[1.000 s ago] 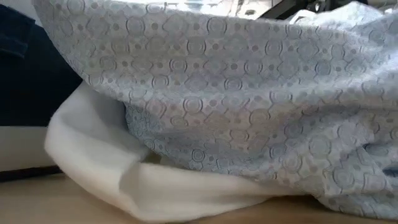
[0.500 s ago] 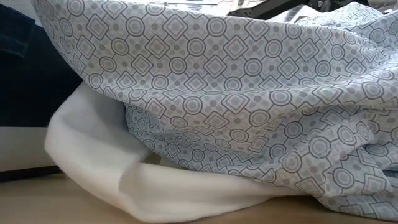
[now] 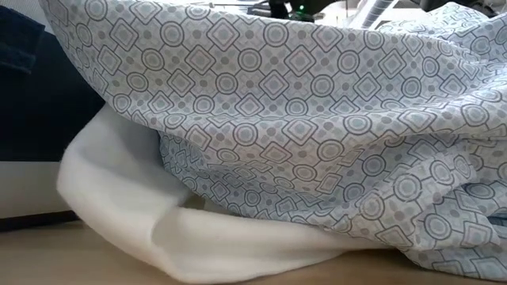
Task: Pick & Place Cloths
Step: Put the light blue short pants into the gold wire basket
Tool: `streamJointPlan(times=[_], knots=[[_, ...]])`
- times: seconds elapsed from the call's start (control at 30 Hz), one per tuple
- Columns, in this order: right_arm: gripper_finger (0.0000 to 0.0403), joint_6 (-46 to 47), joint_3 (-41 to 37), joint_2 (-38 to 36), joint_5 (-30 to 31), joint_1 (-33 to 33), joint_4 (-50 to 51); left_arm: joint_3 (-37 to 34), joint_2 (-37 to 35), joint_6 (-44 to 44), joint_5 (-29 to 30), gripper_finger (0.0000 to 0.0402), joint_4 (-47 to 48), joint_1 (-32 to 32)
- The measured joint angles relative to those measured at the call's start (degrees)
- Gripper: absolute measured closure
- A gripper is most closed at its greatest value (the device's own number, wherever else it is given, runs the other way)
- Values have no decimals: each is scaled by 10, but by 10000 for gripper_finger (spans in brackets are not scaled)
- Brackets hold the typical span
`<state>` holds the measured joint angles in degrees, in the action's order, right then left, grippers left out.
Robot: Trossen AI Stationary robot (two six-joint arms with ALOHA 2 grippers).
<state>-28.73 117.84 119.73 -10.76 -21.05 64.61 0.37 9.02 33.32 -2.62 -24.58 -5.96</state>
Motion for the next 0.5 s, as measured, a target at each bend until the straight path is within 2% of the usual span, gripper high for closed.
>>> streamJointPlan(times=[0.37, 0.5], knots=[[122, -83, 0, -5, 40, 11, 21, 0, 0, 0, -1, 398, 0, 0], [122, -122, -1, -5, 107, 42, 20, 0, 0, 0, -1, 398, 0, 0]])
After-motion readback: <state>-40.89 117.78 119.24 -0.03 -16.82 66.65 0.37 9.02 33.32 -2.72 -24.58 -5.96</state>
